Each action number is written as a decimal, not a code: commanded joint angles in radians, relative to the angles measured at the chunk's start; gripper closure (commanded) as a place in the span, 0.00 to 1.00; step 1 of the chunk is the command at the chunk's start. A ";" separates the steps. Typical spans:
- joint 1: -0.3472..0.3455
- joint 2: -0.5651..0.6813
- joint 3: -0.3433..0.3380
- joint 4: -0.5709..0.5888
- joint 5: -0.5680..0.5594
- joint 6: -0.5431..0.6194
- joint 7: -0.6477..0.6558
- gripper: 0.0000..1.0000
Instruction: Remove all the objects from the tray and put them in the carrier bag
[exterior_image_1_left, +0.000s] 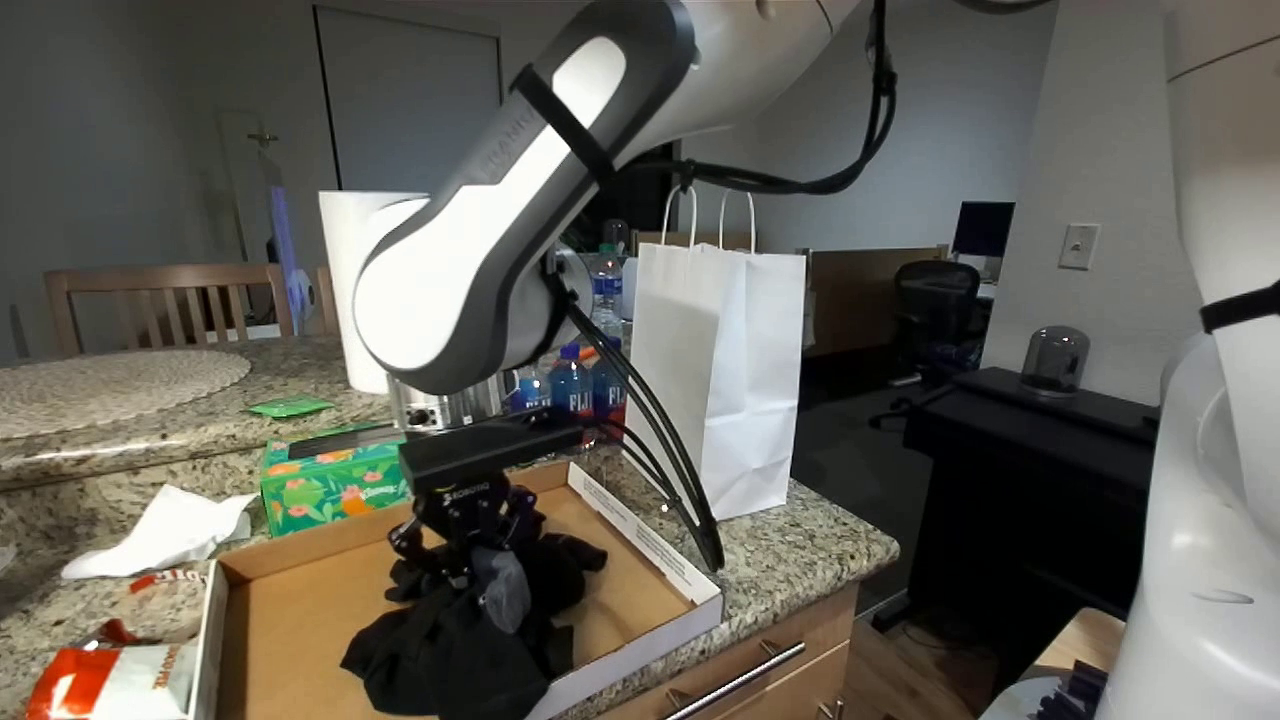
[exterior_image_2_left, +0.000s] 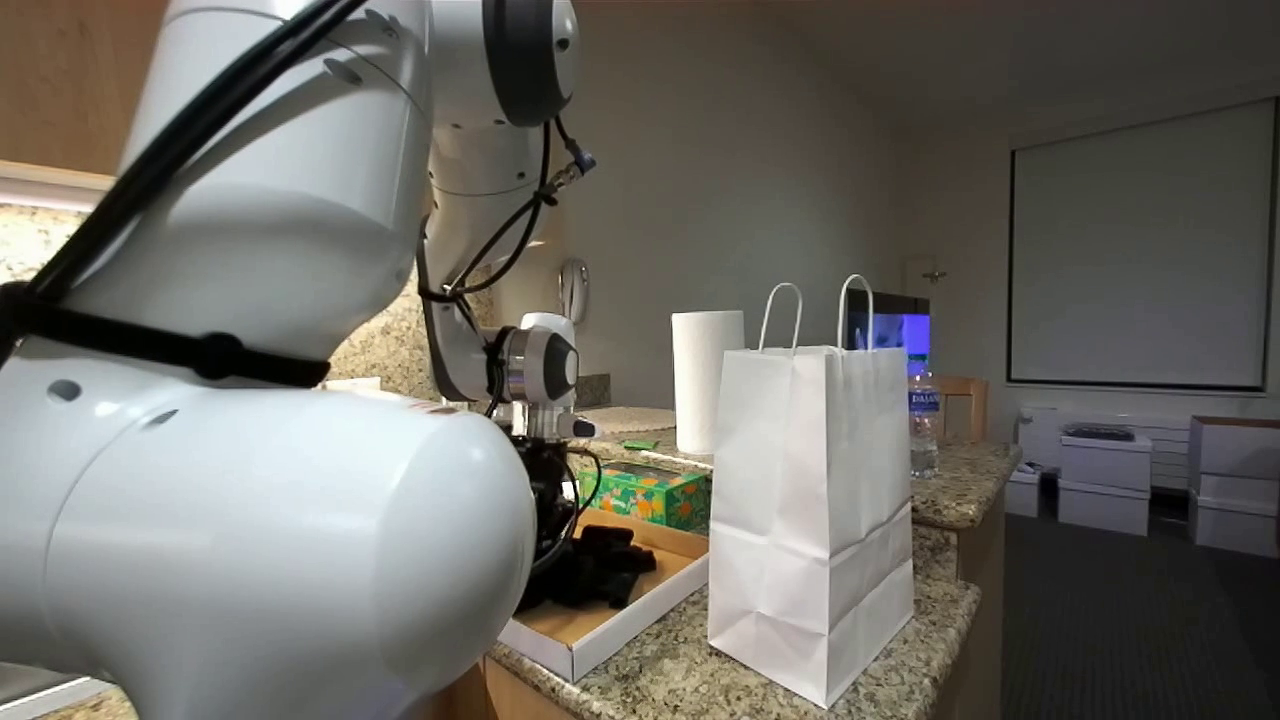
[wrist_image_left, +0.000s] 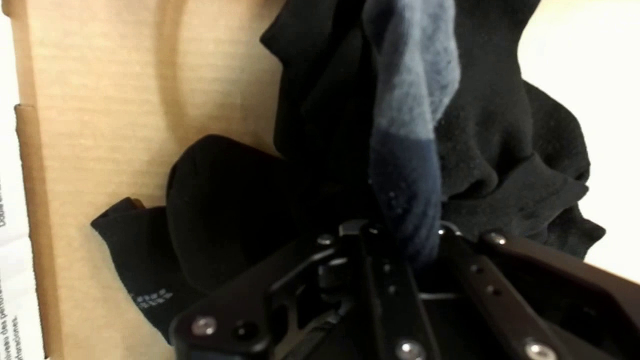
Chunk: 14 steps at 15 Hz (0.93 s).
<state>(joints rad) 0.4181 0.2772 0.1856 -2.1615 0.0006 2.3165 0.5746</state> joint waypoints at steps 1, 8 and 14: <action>-0.024 -0.065 -0.001 -0.013 -0.025 -0.035 0.000 0.91; -0.044 -0.226 0.031 -0.023 -0.039 -0.139 -0.065 0.90; -0.057 -0.401 0.075 0.007 -0.123 -0.342 -0.038 0.91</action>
<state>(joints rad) 0.3911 -0.0264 0.2218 -2.1542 -0.0782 2.0726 0.5341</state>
